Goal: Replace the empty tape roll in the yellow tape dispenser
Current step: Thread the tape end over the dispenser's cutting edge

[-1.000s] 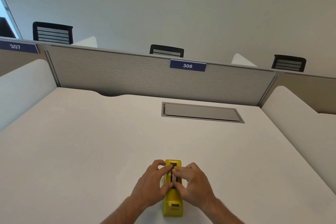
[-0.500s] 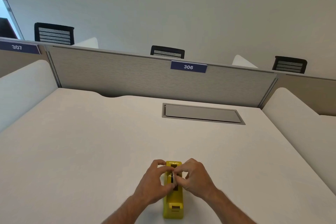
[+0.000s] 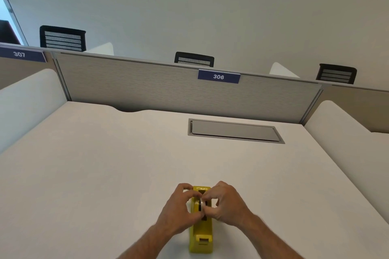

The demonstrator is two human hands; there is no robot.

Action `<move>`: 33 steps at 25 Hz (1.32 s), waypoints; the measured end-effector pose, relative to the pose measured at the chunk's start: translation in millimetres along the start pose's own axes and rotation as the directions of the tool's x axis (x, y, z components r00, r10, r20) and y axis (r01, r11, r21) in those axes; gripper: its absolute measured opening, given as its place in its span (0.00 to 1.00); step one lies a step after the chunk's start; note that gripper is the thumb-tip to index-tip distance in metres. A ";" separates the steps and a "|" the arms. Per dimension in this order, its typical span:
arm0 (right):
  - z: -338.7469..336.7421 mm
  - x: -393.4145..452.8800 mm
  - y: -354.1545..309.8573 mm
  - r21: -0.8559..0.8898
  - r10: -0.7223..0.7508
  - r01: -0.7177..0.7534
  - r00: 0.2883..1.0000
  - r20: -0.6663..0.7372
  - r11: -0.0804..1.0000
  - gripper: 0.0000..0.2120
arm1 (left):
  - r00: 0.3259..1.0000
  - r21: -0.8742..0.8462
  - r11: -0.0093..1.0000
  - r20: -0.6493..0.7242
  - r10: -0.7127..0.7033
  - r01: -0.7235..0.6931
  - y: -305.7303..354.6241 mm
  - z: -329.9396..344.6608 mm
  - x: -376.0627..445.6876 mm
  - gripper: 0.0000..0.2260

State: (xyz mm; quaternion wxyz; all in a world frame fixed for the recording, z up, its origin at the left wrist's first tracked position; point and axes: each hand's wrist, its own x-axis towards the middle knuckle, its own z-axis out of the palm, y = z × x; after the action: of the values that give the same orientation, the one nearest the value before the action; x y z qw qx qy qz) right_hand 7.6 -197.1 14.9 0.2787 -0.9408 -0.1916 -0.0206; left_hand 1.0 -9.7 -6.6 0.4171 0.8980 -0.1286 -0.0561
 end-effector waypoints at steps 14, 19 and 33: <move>-1.2 2.6 1.7 -0.006 -0.025 0.026 0.998 0.049 1.000 0.14 | 1.000 0.025 1.000 -0.007 -0.004 0.005 2.6 -0.8 1.0 0.22; -0.3 2.9 2.3 0.039 -0.020 0.020 1.000 -0.012 0.999 0.09 | 1.000 0.047 0.999 -0.012 -0.001 0.001 4.5 -1.6 -0.3 0.21; -4.5 7.2 3.5 0.082 0.045 -0.047 0.998 0.033 0.995 0.09 | 1.000 0.061 0.998 -0.004 0.006 -0.006 1.3 -0.4 0.7 0.22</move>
State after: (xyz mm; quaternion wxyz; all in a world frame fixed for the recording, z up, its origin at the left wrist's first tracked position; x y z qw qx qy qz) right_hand 15.9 -199.7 17.9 0.3150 -0.9328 -0.1748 0.0085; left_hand 1.6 -10.4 -5.3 0.3898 0.9100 -0.1323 -0.0491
